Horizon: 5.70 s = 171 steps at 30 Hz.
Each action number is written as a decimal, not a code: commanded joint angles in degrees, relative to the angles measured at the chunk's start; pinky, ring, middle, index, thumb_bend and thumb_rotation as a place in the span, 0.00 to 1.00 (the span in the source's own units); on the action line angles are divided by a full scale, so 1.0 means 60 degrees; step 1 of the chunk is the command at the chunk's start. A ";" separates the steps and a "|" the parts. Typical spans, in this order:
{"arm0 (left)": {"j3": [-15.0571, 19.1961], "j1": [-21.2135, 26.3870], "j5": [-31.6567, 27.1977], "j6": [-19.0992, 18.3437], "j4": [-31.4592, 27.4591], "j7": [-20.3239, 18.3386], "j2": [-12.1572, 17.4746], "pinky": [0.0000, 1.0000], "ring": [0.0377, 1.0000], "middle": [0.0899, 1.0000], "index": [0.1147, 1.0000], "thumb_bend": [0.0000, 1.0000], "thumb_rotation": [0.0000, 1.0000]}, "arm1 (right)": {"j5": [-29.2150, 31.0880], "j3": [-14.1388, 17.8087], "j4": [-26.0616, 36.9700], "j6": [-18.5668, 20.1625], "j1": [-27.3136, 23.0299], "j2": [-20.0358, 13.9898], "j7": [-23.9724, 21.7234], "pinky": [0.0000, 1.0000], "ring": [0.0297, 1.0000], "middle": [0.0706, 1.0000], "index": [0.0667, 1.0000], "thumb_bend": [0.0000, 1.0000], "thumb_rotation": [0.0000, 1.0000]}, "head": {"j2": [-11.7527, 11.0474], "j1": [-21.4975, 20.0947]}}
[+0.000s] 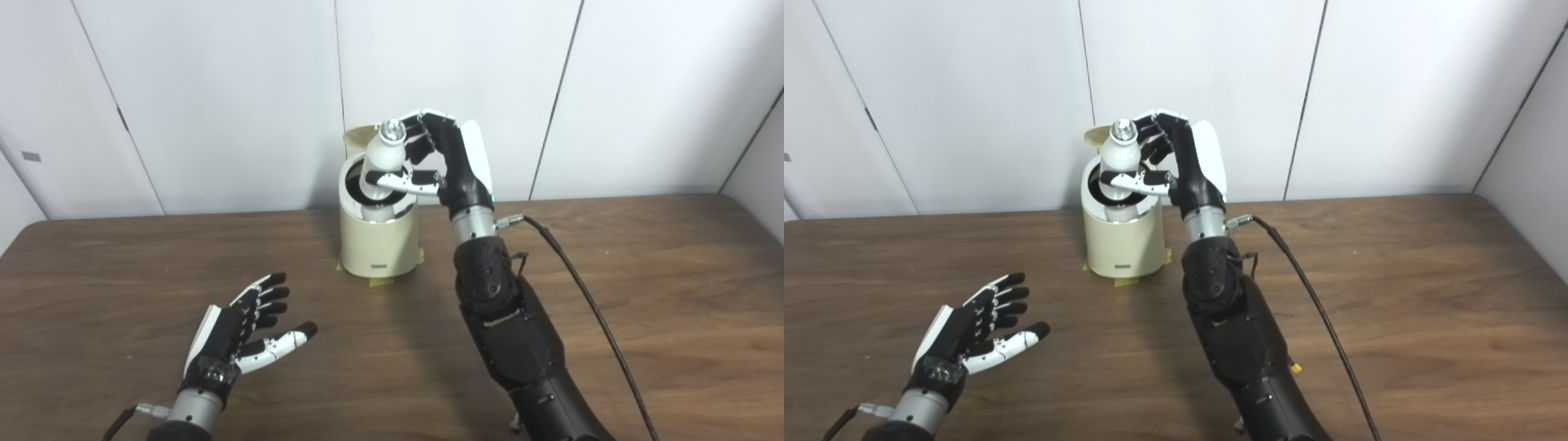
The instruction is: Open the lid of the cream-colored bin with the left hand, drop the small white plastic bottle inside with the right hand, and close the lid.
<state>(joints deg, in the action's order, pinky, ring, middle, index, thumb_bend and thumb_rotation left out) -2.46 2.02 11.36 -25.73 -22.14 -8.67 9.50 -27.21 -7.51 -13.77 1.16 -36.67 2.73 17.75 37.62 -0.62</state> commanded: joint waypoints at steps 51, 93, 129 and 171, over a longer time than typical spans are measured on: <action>-0.0129 0.0182 0.0127 0.0328 -0.0358 0.0352 -0.0216 0.76 0.80 0.84 0.96 0.74 0.18 | -0.1537 -0.0760 -0.0714 0.0049 -0.0580 -0.0764 0.0387 0.58 0.66 0.64 0.46 0.52 0.13 | 0.0152 -0.0072; -0.0256 0.0217 0.0344 0.0167 -0.0406 0.0243 -0.0089 0.81 0.80 0.83 0.86 0.71 0.12 | -0.1465 -0.0801 -0.0546 0.0602 -0.0635 -0.0993 -0.0415 0.54 0.66 0.67 0.66 0.93 0.15 | 0.0224 -0.0056; 0.0238 0.0397 -0.0220 0.0644 0.0232 0.0515 -0.0286 0.77 0.79 0.82 0.86 0.63 0.24 | 0.1137 0.1394 0.4406 0.2701 0.2445 -0.1601 -0.2257 0.41 0.42 0.43 0.47 0.52 0.00 | 0.0125 -0.0049; 0.0856 0.5832 -0.1817 0.0421 0.3302 0.0615 -0.0485 0.86 0.89 0.89 0.90 0.49 0.77 | 0.3324 0.1270 0.5265 0.1489 0.6854 -0.0551 -0.2673 0.71 0.79 0.80 0.81 0.54 0.79 | -0.0479 0.0303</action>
<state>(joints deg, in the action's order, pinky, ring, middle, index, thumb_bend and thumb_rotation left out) 2.41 33.31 0.10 -25.31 -2.08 -6.08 6.15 -7.41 0.04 16.79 13.03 4.67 -0.96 1.25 34.72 1.14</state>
